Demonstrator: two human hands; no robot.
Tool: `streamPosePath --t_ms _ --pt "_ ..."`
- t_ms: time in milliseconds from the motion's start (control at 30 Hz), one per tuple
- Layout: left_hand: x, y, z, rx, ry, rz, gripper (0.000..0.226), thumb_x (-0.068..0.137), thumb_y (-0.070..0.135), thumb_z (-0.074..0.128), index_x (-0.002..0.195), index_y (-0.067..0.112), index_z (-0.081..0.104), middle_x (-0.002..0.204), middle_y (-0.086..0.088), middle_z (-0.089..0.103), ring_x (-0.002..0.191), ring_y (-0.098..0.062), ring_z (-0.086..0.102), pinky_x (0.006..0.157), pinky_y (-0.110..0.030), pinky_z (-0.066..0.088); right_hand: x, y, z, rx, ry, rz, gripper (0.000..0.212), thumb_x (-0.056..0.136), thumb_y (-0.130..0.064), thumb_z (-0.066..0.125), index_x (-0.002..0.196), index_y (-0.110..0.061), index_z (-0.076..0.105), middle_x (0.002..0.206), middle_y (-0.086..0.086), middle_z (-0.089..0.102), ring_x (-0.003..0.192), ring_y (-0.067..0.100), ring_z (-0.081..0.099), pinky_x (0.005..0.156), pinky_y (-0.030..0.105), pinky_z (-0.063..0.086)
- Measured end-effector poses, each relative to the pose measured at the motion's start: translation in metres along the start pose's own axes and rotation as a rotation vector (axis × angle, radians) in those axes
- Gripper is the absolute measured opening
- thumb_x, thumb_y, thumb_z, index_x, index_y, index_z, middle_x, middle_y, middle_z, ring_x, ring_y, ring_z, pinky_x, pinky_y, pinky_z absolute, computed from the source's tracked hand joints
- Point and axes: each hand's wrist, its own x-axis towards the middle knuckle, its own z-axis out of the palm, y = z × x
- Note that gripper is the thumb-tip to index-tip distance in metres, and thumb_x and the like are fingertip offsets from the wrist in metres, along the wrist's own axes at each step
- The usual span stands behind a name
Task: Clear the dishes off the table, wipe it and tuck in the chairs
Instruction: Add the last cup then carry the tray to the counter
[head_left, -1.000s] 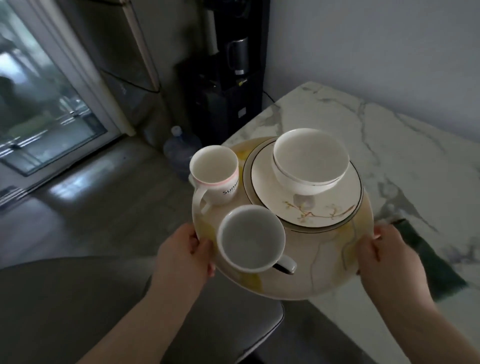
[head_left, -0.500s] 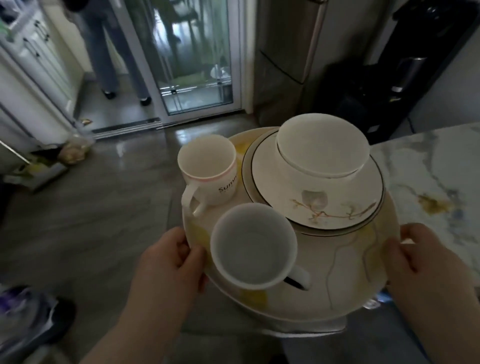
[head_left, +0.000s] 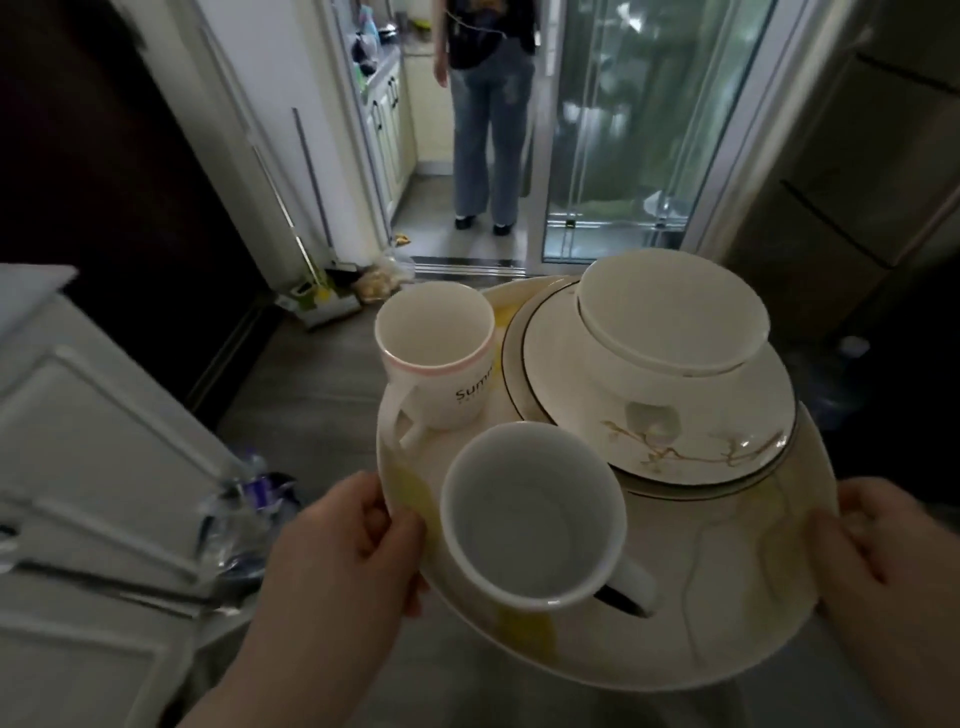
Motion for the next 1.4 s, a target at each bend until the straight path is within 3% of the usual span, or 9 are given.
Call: streamPosePath --t_ms 100,167,300,433,600,800,933,1167,1400 --pt "-0.005 -0.038 -0.053 -0.029 0.094 -0.11 0.019 0.089 0.017 0.062 0.07 0.014 0.061 0.048 -0.002 0.064 0.039 -0.008 0.058 0.048 -0.025 0.041 -0.004 -0.059 0.04 0.024 -0.144 -0.109 0.013 0.093 -0.014 0.052 0.08 -0.017 0.053 0.063 0.003 0.067 0.058 0.018 0.062 0.045 0.03 0.038" --pt "-0.01 -0.058 -0.084 -0.073 0.168 -0.196 0.019 0.09 0.019 0.061 0.071 0.017 0.063 0.049 -0.004 0.065 0.04 -0.01 0.059 0.046 -0.022 0.042 -0.005 -0.094 0.068 0.05 -0.201 -0.16 0.015 0.093 -0.015 0.053 0.078 -0.018 0.053 0.062 0.001 0.065 0.058 0.016 0.06 0.051 0.026 0.037" --pt "-0.02 -0.094 -0.132 -0.106 0.321 -0.32 0.02 0.088 0.019 0.063 0.069 0.017 0.061 0.049 -0.003 0.066 0.043 -0.011 0.062 0.048 -0.023 0.045 -0.005 -0.153 0.125 0.0 -0.275 -0.314 0.011 0.09 -0.021 0.053 0.079 -0.019 0.053 0.056 0.001 0.064 0.057 0.023 0.061 0.058 0.039 0.049" --pt "-0.019 -0.129 -0.172 -0.078 0.492 -0.446 0.03 0.087 0.015 0.062 0.06 0.017 0.05 0.044 0.002 0.061 0.035 -0.003 0.053 0.043 -0.017 0.038 -0.003 -0.218 0.182 -0.028 -0.36 -0.475 0.01 0.087 -0.019 0.056 0.078 -0.016 0.052 0.059 0.005 0.064 0.059 0.028 0.06 0.059 0.043 0.048" --pt "-0.009 -0.17 -0.215 -0.136 0.727 -0.61 0.023 0.086 0.018 0.063 0.065 0.021 0.055 0.045 -0.001 0.059 0.041 -0.014 0.057 0.056 -0.04 0.054 0.006 -0.304 0.253 -0.014 -0.535 -0.654 0.009 0.088 -0.02 0.056 0.08 -0.02 0.052 0.065 0.004 0.065 0.065 0.031 0.06 0.064 0.044 0.051" --pt "0.02 -0.195 -0.253 -0.105 0.936 -0.734 0.02 0.085 0.013 0.061 0.066 0.016 0.061 0.048 -0.001 0.064 0.047 -0.014 0.065 0.059 -0.04 0.054 0.022 -0.406 0.327 -0.012 -0.655 -0.846 0.015 0.089 -0.021 0.053 0.075 -0.02 0.049 0.06 0.003 0.063 0.063 0.028 0.058 0.06 0.04 0.048" --pt "0.043 -0.213 -0.284 -0.077 1.018 -0.777 0.02 0.084 0.013 0.06 0.064 0.015 0.061 0.048 0.0 0.065 0.048 -0.016 0.064 0.058 -0.038 0.051 0.021 -0.463 0.367 -0.029 -0.708 -0.947 0.01 0.089 -0.025 0.048 0.079 -0.024 0.049 0.064 -0.001 0.066 0.063 0.025 0.062 0.062 0.043 0.053" --pt "0.082 -0.26 -0.35 -0.072 1.019 -0.803 0.019 0.086 0.013 0.056 0.067 0.012 0.06 0.047 -0.001 0.064 0.038 -0.011 0.056 0.045 -0.025 0.041 0.007 -0.537 0.424 -0.014 -0.72 -0.991 0.012 0.091 -0.024 0.047 0.081 -0.02 0.051 0.065 0.001 0.065 0.062 0.024 0.062 0.062 0.042 0.054" --pt "0.127 -0.325 -0.451 -0.101 0.955 -0.716 0.017 0.087 0.012 0.053 0.073 0.013 0.063 0.051 -0.004 0.066 0.046 -0.022 0.062 0.048 -0.038 0.05 -0.023 -0.615 0.49 -0.003 -0.678 -0.921 0.009 0.093 -0.024 0.048 0.084 -0.022 0.05 0.071 0.004 0.063 0.065 0.027 0.062 0.059 0.049 0.055"
